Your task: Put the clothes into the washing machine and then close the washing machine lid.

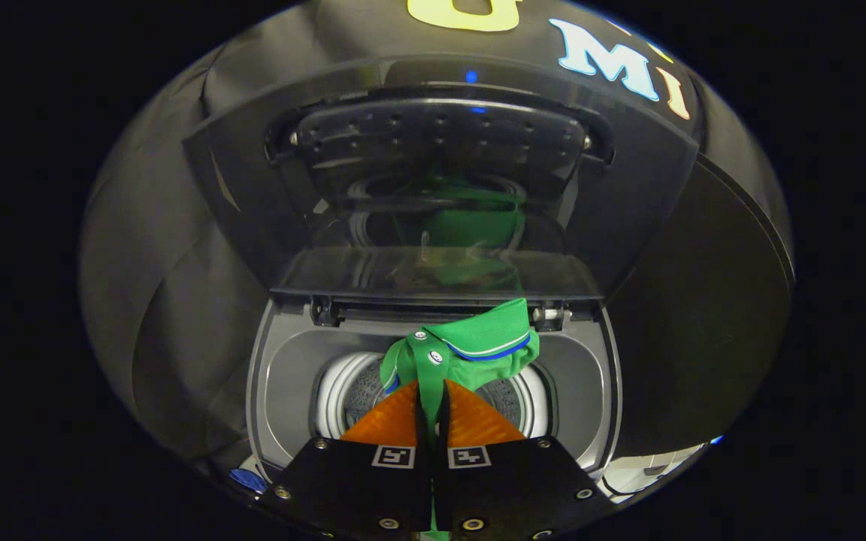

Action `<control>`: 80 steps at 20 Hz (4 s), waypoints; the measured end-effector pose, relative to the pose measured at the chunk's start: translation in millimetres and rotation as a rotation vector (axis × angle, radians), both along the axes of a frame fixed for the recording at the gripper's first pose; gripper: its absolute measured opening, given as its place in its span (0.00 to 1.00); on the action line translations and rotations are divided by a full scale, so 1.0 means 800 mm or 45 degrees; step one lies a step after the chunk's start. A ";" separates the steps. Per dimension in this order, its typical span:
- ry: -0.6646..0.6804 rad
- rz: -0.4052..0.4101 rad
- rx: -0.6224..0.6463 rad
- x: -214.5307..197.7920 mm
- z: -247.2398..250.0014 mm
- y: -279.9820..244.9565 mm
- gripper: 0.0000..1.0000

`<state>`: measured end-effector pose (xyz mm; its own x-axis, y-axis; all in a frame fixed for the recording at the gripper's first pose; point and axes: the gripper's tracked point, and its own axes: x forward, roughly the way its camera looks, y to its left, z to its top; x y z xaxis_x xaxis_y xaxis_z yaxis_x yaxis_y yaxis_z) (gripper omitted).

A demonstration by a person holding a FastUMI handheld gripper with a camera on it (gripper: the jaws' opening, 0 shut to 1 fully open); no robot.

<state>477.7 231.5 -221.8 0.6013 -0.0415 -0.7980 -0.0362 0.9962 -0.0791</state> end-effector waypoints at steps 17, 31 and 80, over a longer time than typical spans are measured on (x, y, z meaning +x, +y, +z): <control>0.126 0.035 -0.005 -0.062 -0.088 0.016 0.03; -0.154 -0.072 -0.004 -0.019 -0.003 0.002 0.98; -0.300 -0.091 -0.035 0.197 0.195 -0.026 0.97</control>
